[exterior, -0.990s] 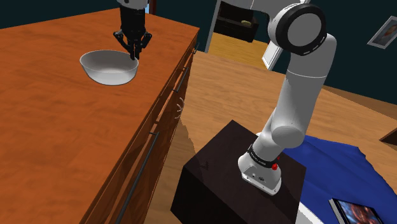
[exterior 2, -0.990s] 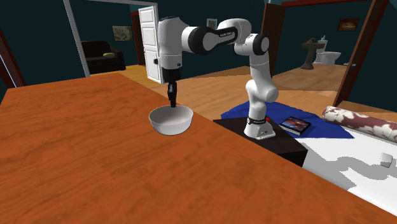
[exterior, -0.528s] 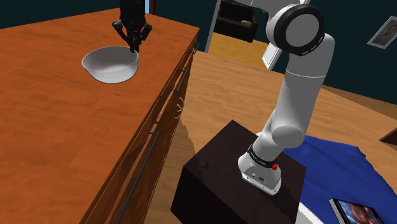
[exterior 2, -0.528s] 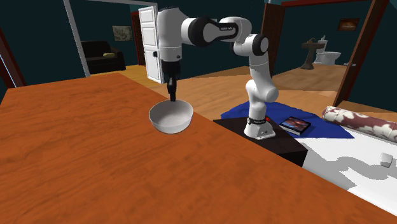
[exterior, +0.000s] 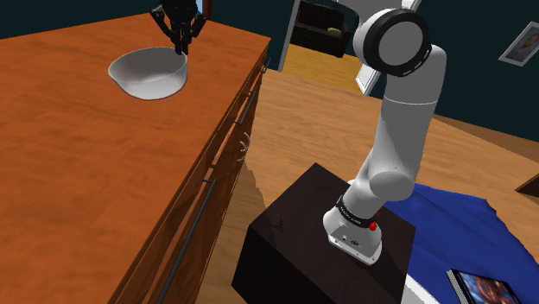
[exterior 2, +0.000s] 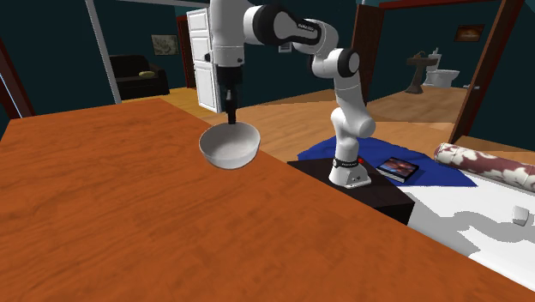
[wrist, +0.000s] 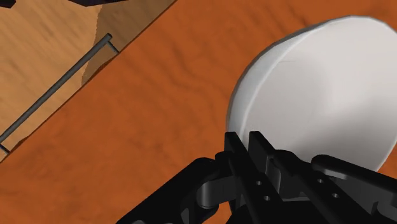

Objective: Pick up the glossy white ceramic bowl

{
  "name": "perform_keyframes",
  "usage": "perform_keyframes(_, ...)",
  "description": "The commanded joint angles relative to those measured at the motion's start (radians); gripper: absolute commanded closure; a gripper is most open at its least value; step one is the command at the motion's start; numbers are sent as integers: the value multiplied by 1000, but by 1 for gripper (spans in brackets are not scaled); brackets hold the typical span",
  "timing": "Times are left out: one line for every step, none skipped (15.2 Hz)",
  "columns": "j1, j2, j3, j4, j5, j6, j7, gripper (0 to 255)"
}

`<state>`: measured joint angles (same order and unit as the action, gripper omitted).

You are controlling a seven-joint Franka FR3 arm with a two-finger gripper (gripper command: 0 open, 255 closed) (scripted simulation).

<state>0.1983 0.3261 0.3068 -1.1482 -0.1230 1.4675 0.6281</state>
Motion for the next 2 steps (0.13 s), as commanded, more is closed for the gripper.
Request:
perform_keyframes(3, 9, 0, 30, -3, -21, -1, 255)
perform_keyframes(3, 9, 0, 30, -3, -21, -1, 255)
